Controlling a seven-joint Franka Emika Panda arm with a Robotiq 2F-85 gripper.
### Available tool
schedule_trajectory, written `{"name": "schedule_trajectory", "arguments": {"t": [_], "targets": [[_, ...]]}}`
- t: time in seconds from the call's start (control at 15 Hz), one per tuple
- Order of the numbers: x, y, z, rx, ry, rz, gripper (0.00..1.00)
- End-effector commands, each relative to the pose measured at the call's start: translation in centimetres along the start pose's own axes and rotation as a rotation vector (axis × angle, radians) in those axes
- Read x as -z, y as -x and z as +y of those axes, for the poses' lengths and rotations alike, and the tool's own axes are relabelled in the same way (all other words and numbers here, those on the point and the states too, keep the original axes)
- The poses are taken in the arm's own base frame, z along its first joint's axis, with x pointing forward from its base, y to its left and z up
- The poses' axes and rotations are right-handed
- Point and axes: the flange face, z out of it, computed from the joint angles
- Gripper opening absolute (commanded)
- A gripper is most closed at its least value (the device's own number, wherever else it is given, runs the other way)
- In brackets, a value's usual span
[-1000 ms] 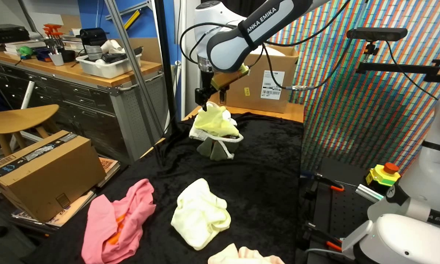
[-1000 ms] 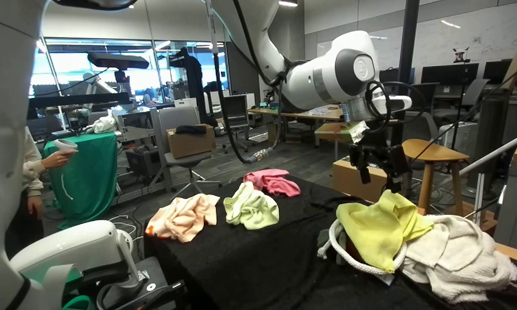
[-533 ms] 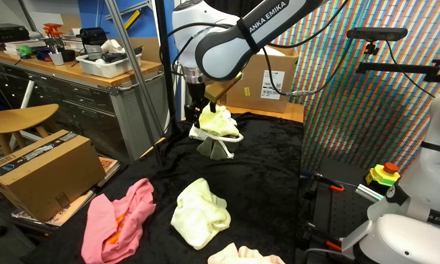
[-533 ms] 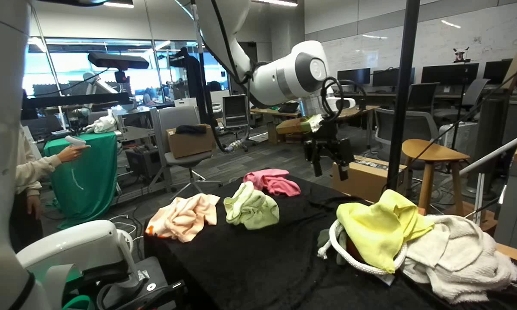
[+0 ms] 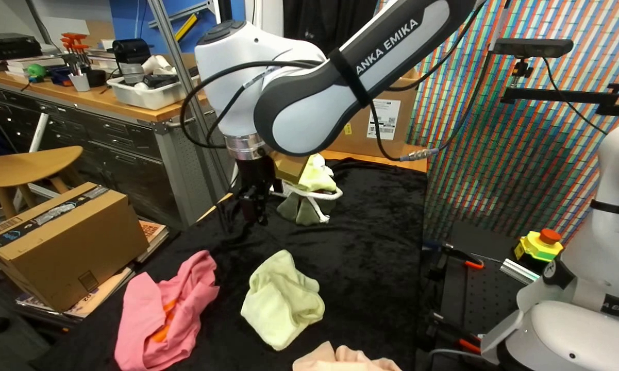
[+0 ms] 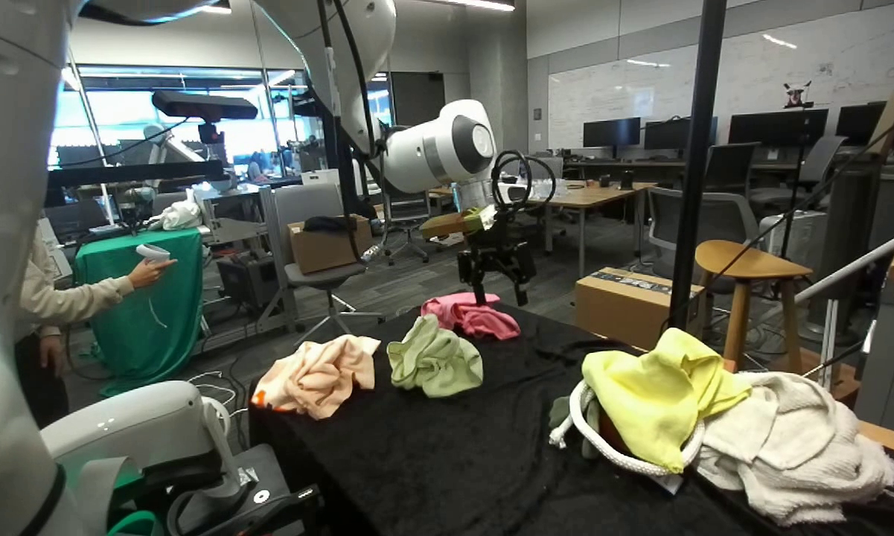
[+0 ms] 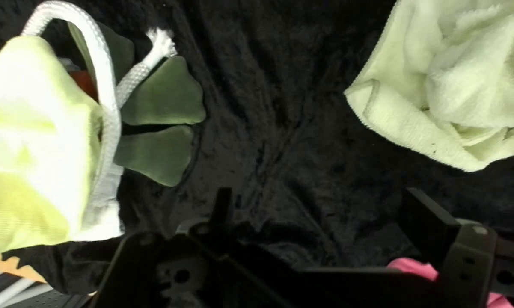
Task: Put all the object in the right back
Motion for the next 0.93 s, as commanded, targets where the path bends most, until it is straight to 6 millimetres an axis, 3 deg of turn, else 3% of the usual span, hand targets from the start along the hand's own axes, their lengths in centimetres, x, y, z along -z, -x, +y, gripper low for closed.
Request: {"name": "schedule_trajectory", "arguments": {"t": [0.0,0.87], "targets": [[-0.3,-1.6,-2.6,0.098,-0.019,0.01,1.0],[-1.0,-6.8,-10.9,0.237,-0.075,0.061,1.0]]}}
